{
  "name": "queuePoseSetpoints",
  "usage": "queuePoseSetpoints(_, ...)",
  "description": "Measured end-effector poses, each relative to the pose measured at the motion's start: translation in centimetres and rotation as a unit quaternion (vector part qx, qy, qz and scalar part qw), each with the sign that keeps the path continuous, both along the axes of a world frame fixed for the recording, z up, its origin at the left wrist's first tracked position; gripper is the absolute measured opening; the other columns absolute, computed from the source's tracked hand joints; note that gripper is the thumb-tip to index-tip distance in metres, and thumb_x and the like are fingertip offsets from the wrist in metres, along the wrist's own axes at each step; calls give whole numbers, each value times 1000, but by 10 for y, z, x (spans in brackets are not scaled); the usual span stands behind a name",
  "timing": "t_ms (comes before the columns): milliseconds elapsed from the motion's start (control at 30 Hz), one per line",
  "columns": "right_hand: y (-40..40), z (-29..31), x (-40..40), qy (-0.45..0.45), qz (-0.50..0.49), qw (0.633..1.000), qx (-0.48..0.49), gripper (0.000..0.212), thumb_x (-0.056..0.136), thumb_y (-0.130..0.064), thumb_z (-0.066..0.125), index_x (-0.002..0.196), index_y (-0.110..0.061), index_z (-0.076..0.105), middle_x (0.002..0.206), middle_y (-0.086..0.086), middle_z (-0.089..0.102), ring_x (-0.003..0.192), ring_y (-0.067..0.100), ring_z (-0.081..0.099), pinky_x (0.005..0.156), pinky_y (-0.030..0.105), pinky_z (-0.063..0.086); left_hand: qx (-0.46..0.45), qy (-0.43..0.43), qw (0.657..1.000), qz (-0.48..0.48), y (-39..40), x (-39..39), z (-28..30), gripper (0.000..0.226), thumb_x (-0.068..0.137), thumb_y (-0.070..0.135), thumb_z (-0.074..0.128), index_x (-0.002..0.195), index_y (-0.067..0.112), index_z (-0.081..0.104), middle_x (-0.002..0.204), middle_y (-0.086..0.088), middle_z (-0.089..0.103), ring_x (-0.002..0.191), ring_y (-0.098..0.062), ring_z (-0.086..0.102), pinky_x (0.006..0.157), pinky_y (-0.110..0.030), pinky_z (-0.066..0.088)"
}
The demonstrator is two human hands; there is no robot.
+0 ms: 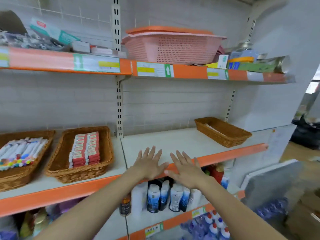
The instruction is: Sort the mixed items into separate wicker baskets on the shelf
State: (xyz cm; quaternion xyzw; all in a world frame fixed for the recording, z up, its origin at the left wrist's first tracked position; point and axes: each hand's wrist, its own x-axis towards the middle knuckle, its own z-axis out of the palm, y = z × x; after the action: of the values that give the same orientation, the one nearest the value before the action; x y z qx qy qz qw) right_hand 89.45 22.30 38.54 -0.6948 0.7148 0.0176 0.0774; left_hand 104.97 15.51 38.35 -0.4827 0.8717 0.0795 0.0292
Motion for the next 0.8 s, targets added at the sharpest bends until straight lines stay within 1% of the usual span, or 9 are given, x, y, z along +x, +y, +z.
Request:
queuePoseSetpoints(133,4,-2,-51,-8,-1,1000,3,79,94,-68,22,153,-28,-13,159,-2,-23,146,19,-22,116,51,-9,14,-17,1000,0,5,-50,-1,70,97,62,11,152,26,-12,158,-3,-21,146,-24,-18,118,-46,-11)
queuePoseSetpoints(333,-10,-10,-117,-27,-9,1000,-10,78,94,-68,22,153,-28,-10,159,-1,-23,146,19,-23,117,53,-8,6,-27,1000,-11,-14,-121,0,70,97,62,11,152,26,-12,158,-3,-22,146,-24,-18,118,-47,-11)
queuePoseSetpoints(433,-23,-12,-155,-30,-25,999,-9,78,93,-69,22,153,-30,-10,158,-4,-24,145,18,-23,116,53,-9,9,-28,999,-21,-32,-161,-1,70,97,62,11,152,26,-13,158,-3,-23,146,-26,-18,118,-47,-11)
queuePoseSetpoints(533,-46,-6,-199,-6,-38,999,-18,78,93,-70,19,153,-30,-11,158,-3,-24,146,18,-23,117,51,-10,6,-19,999,-29,-55,-203,1,71,96,63,12,152,26,-14,158,-3,-24,146,-26,-18,118,-47,-10)
queuePoseSetpoints(633,-72,6,-241,4,-49,998,-27,74,96,-66,17,153,-30,-11,158,-2,-24,146,18,-23,117,50,-11,-1,-2,999,-41,-85,-241,8,72,96,63,11,152,24,-13,158,-3,-22,147,-25,-17,118,-47,-10)
queuePoseSetpoints(800,-104,9,-297,-4,-66,997,-37,72,96,-65,15,154,-30,-9,161,-2,-15,147,17,-18,117,50,-9,-3,21,998,-58,-122,-298,19,73,97,61,12,152,21,-12,159,-4,-19,147,-23,-15,120,-43,-7)
